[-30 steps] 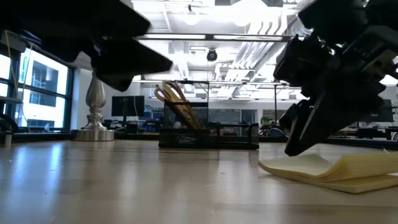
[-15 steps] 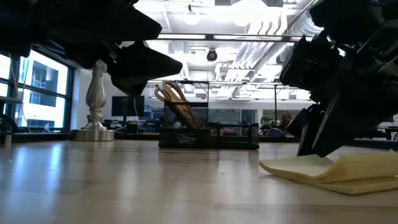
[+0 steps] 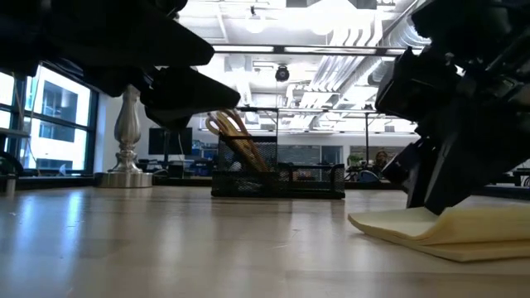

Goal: Pick and place office supplies into organizer
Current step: Put the yellow sticky notes into the black desk organizer

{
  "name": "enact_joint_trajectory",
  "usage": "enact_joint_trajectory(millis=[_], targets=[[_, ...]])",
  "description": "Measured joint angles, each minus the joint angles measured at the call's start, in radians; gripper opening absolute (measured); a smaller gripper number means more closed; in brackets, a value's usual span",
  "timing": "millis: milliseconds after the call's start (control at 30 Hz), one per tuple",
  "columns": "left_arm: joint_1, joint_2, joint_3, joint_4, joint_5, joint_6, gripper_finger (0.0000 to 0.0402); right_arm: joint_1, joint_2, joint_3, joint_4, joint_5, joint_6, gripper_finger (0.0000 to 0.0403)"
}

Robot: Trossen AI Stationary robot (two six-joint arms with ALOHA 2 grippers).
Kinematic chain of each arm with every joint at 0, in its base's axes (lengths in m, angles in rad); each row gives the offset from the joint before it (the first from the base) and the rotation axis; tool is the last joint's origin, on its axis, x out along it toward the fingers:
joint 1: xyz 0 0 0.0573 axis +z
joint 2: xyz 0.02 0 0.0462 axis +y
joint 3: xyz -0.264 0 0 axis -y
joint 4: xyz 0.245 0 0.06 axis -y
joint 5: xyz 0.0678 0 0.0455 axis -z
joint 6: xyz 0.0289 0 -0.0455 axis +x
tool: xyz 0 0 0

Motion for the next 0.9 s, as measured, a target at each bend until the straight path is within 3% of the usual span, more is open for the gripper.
enact_joint_trajectory(millis=[233, 600, 900], targets=[[0.0, 0.0, 0.0, 0.0, -0.004, 0.0, 0.0232, 0.001, 0.001, 0.0, -0.008, -0.015, -0.042, 0.0009], [0.0, 0.0, 0.0, -0.029, -0.004, -0.001, 0.0232, -0.092, -0.057, 0.055, -0.053, -0.037, -0.17, 0.0007], [0.0, 0.0, 0.0, -0.05, -0.004, -0.02, 0.0232, -0.317, -0.275, 0.217, -0.52, -0.025, -0.454, 0.0003]])
